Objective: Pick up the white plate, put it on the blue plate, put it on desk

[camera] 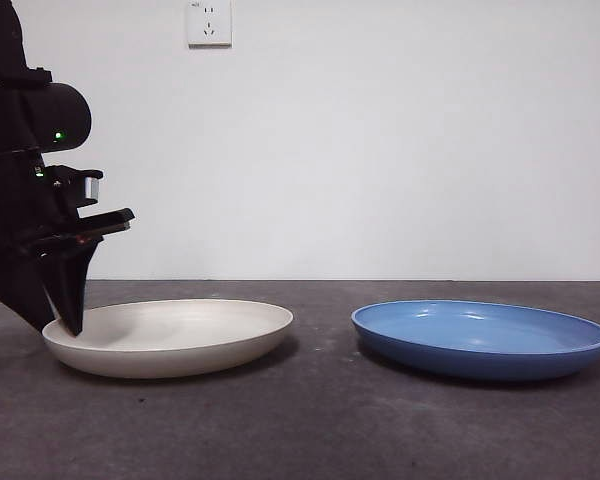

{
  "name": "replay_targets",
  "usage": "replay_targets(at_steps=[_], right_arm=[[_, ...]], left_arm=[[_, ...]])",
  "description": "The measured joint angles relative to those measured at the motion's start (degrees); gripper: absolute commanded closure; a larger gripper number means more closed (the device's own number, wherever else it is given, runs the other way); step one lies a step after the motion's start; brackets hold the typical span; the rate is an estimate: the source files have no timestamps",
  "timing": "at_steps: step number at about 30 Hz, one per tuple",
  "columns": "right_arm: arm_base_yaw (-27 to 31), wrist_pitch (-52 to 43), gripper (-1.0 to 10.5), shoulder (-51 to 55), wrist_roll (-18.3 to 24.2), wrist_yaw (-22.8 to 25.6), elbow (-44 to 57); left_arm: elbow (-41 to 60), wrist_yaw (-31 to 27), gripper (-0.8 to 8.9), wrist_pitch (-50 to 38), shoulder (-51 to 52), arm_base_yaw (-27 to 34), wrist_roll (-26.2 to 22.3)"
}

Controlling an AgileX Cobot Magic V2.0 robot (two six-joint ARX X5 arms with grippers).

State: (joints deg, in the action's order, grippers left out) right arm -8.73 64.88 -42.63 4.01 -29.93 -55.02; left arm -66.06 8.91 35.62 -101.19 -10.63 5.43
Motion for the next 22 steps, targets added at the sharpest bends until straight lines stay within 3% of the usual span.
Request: replay_targets(at_steps=[15,22], right_arm=[[0.0,0.0,4.8,0.0,0.0,0.0,0.0],[0.0,-0.6,4.8,0.0,0.0,0.0,0.0]], left_arm=[[0.0,0.5,8.06,-1.1,2.1,0.0,0.7],[-2.3,7.2,8.05,-1.6,10.0,-0.7,3.3]])
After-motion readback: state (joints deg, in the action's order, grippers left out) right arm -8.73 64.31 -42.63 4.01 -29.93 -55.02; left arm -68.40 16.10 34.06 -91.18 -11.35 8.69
